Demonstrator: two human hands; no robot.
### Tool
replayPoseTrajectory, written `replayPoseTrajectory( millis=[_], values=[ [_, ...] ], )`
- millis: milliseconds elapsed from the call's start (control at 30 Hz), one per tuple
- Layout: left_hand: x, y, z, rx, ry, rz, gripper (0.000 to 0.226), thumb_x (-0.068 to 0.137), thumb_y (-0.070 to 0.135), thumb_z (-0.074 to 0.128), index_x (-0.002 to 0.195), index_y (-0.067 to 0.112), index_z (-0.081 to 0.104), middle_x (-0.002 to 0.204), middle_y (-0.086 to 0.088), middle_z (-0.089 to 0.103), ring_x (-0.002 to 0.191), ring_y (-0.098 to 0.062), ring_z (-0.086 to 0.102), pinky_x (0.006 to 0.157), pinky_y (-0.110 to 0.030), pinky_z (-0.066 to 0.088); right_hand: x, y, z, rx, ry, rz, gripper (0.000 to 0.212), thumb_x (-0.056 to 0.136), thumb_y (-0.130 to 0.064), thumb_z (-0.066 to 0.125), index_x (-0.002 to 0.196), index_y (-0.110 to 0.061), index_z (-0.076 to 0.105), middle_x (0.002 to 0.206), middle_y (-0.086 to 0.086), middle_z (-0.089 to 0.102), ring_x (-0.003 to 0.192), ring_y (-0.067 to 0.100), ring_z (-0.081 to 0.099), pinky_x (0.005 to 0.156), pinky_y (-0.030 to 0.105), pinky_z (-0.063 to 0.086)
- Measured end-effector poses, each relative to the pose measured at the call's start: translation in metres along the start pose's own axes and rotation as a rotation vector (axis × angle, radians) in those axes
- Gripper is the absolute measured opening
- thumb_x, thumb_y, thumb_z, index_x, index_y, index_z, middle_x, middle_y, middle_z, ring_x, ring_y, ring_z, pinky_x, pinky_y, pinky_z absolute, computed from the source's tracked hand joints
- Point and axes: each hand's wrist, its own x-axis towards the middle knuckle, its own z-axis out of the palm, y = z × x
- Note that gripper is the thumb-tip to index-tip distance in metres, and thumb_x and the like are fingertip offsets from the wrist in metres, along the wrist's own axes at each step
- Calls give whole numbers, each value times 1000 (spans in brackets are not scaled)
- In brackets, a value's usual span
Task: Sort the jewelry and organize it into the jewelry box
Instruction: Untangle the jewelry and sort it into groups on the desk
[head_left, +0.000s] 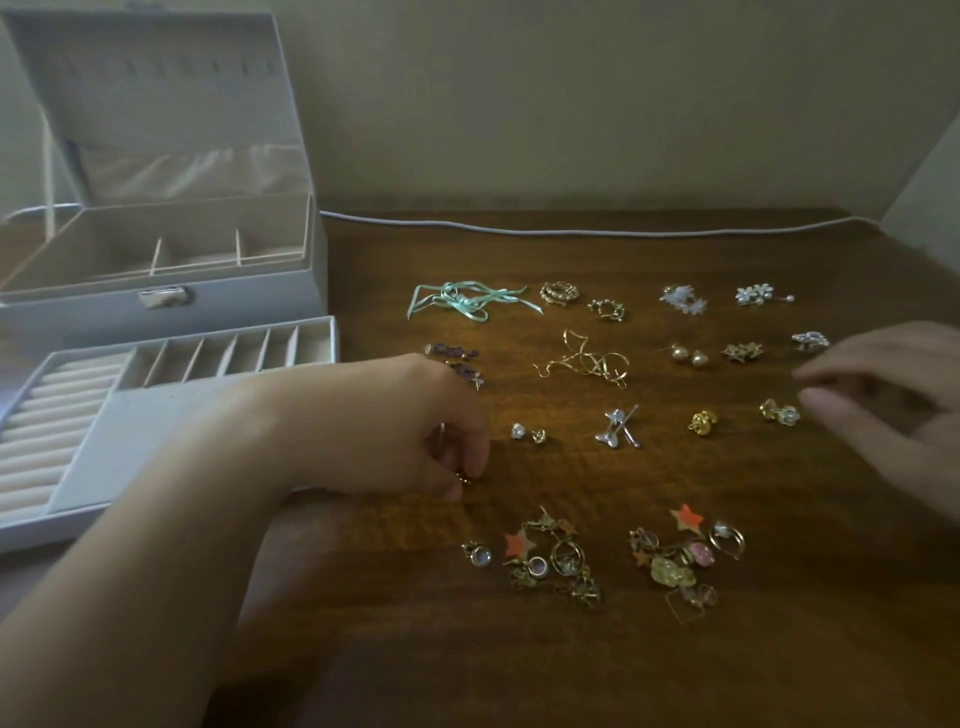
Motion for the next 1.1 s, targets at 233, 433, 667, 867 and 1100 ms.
replayPoseTrajectory(
  millis=[233, 433, 667, 867, 1100],
  values=[
    [-1, 3, 1, 40, -30, 16, 11, 77, 27, 78, 82, 34, 72, 85, 24, 64, 79, -2, 62, 71, -28, 53, 14, -137, 11, 86, -367, -346, 30, 87, -56, 52, 109, -39, 62, 102, -25, 58, 95, -1, 56, 75, 28, 53],
    [-1, 2, 2, 36, -54, 11, 16, 76, 23, 77, 82, 34, 68, 78, 19, 65, 74, -1, 62, 68, -23, 53, -1, -121, 13, 96, -327, -305, 36, 86, -63, 50, 116, -44, 56, 110, -30, 49, 105, -1, 52, 76, 27, 53],
    [-4, 2, -2, 36, -33, -5, 9, 79, 29, 78, 81, 36, 72, 80, 22, 65, 79, 0, 61, 69, -23, 52, 9, -128, 9, 135, -266, -303, 24, 91, -53, 50, 107, -39, 62, 102, -26, 56, 98, 1, 56, 76, 30, 52],
    [-8, -3, -8, 23, 6, -6, 9, 79, 29, 78, 83, 37, 74, 78, 20, 65, 79, -1, 62, 71, -28, 54, 50, -159, 19, 87, -348, -346, 28, 90, -52, 43, 109, -42, 61, 92, -27, 57, 92, -7, 48, 78, 27, 48],
    [-10, -5, -8, 17, -45, -63, 11, 75, 37, 81, 81, 38, 72, 80, 28, 64, 75, 1, 61, 70, -26, 54, 56, -163, 22, 88, -475, -366, 17, 92, -47, 52, 106, -42, 62, 83, -29, 49, 89, -7, 47, 84, 21, 42]
  ],
)
